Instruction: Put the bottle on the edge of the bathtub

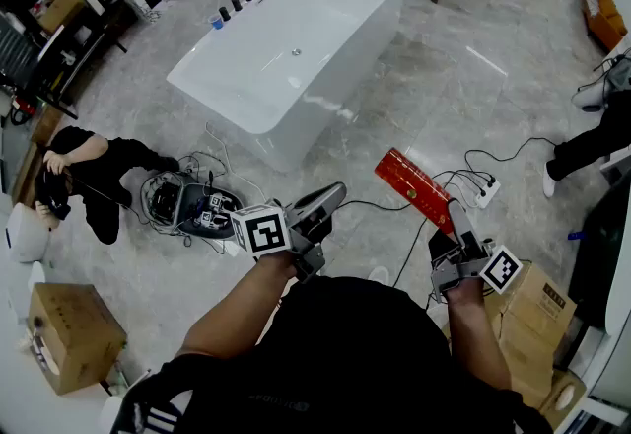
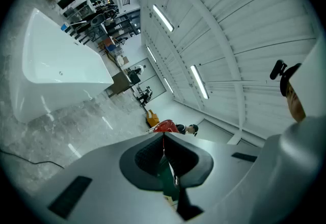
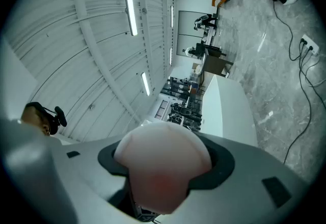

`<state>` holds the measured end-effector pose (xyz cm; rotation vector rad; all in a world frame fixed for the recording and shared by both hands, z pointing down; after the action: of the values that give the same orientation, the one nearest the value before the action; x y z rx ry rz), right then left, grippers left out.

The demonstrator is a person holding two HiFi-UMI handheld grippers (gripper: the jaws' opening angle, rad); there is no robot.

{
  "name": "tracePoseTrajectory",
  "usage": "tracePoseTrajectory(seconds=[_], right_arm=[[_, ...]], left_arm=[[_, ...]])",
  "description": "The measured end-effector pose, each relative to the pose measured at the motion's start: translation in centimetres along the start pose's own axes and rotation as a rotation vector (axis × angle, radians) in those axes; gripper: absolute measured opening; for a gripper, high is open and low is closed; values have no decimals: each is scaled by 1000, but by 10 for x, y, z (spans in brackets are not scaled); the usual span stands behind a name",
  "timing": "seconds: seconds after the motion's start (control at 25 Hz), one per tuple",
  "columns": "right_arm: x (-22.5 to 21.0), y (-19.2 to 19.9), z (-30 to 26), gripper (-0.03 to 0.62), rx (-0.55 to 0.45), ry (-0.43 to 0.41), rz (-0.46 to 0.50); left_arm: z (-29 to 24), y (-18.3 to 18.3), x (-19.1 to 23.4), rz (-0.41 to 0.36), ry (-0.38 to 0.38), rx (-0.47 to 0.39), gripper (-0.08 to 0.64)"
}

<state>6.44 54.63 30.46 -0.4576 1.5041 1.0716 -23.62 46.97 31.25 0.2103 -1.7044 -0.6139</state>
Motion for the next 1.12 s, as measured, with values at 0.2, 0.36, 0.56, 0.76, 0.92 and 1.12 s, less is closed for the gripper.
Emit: tracePoseTrajectory(seconds=[0.2,0.36,0.56,0.76,0.92,1.12], right_arm=[[-4,0,2,283,-4,15,-1],[-3,0,1,284,2,21,11],[1,-1,1,284,-13,23,46],[3,6,-2,284,22,36,68],[1,15,-6,284,50,58,47],[2,22,-12,284,81,90,51]], left_arm=[[-3,1,-2,-15,-22,20,17],[-2,1,-3,-34,-35,29,17],[-3,0,-2,-99,-95,63,17],[1,3,5,-119,-125,95,17],[6,4,9,-133,-159,119,17],[17,3,17,-137,-202,142,17]])
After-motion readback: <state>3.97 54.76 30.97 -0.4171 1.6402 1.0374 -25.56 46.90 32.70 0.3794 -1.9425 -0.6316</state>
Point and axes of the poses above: the fingertips, and each gripper's own axes: z backward along the fingers, x to its left, y out of its underside, the point moved 7 cm from there along z, backward along the fingers, and after that the axes turned 10 degrees about x, right-handed, at the moved point
